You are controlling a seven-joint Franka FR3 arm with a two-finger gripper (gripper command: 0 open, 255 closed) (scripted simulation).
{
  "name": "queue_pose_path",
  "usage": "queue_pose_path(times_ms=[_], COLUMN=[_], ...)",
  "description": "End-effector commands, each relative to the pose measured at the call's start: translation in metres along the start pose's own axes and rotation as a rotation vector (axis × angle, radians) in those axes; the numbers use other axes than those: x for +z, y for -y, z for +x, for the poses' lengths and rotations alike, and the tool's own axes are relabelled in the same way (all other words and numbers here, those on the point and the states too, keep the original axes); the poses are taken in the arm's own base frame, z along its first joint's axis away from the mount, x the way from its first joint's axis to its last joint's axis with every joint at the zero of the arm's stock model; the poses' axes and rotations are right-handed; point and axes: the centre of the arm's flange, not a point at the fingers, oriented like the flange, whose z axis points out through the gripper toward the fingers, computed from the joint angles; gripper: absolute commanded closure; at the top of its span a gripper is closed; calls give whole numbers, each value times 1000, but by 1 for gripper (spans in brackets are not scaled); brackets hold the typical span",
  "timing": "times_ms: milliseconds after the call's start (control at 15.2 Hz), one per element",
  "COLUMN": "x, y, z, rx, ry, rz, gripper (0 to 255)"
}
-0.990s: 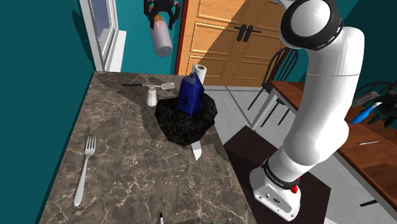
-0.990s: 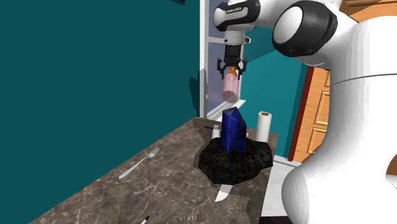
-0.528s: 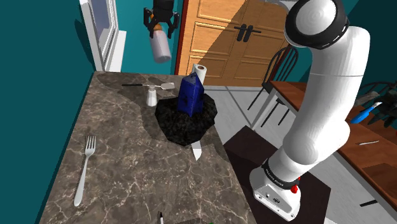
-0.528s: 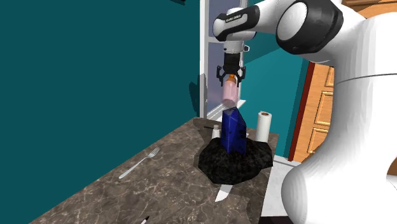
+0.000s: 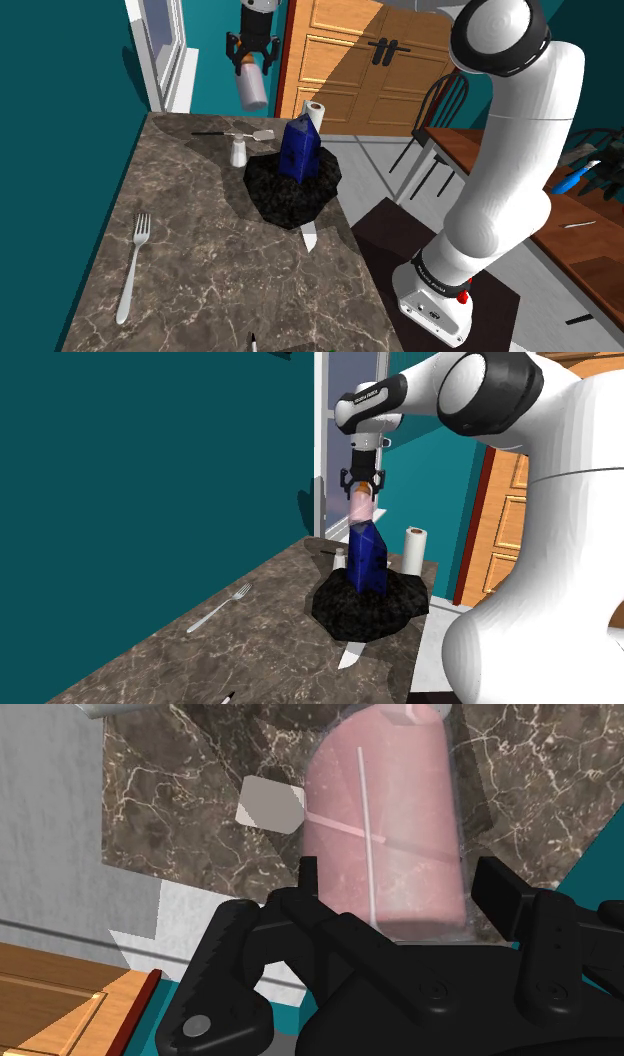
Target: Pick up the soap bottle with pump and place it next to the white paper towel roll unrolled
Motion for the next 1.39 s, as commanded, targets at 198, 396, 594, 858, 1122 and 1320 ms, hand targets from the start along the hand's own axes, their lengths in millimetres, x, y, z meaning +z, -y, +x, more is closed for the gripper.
queue_pose_path(times_ms=[198,396,594,858,1122,1320], x=[26,42,58,79,100,116], y=[-1,-1,-1,-1,-1,-2], z=[-2,-4,-5,-6,-8,-9], rx=[0,0,0,0,0,0], ry=[-1,-1,-1,-1,-1,-1], rz=[0,0,0,0,0,0], gripper=[255,255,255,255,255,255])
